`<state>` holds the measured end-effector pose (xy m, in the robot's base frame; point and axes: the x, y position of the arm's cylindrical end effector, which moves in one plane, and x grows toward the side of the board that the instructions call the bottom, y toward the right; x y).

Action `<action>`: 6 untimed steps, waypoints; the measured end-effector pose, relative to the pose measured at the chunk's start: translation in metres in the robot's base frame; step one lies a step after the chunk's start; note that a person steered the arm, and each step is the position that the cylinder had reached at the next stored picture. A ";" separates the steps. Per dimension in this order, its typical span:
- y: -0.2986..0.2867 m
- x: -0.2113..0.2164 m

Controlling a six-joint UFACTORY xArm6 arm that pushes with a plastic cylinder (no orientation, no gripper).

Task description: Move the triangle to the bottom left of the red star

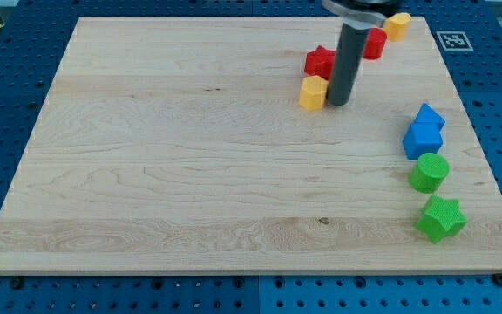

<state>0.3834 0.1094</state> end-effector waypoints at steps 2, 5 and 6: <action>0.010 0.000; 0.160 0.033; 0.148 0.043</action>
<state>0.4268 0.2573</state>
